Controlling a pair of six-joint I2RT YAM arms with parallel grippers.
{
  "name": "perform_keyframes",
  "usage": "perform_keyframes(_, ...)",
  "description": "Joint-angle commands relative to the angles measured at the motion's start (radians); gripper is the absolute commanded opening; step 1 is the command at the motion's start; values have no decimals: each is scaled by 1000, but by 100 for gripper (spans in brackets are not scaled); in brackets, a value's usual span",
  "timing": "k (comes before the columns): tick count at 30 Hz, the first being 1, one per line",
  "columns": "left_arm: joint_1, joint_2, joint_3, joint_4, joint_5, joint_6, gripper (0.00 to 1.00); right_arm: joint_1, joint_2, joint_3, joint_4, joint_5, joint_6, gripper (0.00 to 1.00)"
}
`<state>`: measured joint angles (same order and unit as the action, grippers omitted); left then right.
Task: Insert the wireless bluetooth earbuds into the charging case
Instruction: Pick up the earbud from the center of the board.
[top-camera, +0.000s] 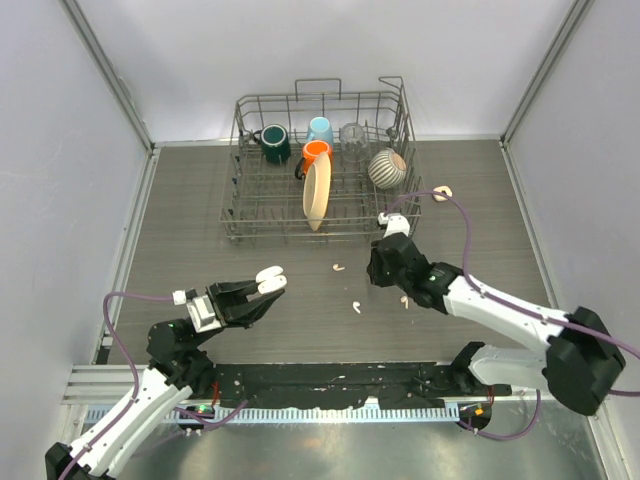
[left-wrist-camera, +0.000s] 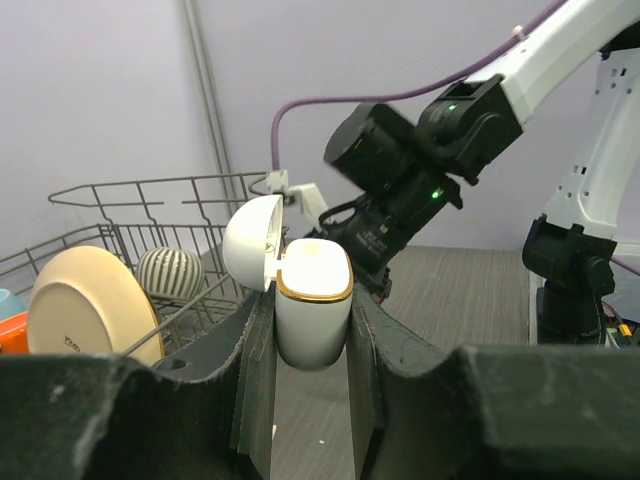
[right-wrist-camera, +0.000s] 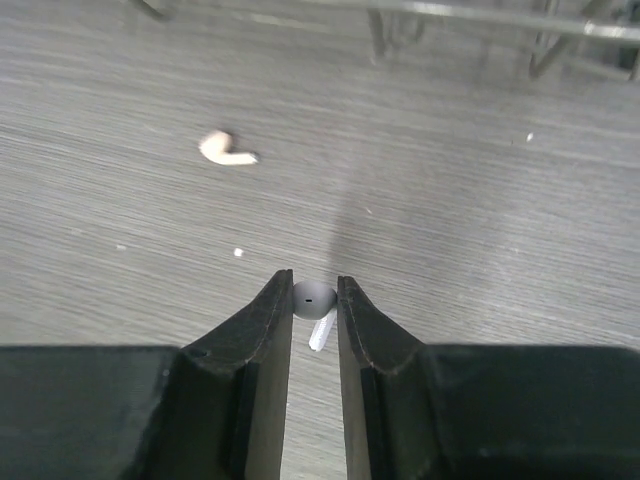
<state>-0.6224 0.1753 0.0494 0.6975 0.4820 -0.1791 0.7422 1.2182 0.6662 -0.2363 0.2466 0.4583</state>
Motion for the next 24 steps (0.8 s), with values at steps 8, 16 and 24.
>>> perform_keyframes(8,0,50,-28,62,-51,-2,0,282,-264,4,222,351,-55,1)
perform_keyframes(16,0,70,-26,79,-60,-2,0,473,-313,33,521,503,-278,1)
perform_keyframes(24,0,92,-23,89,-66,7,0,628,-224,90,770,523,-481,1)
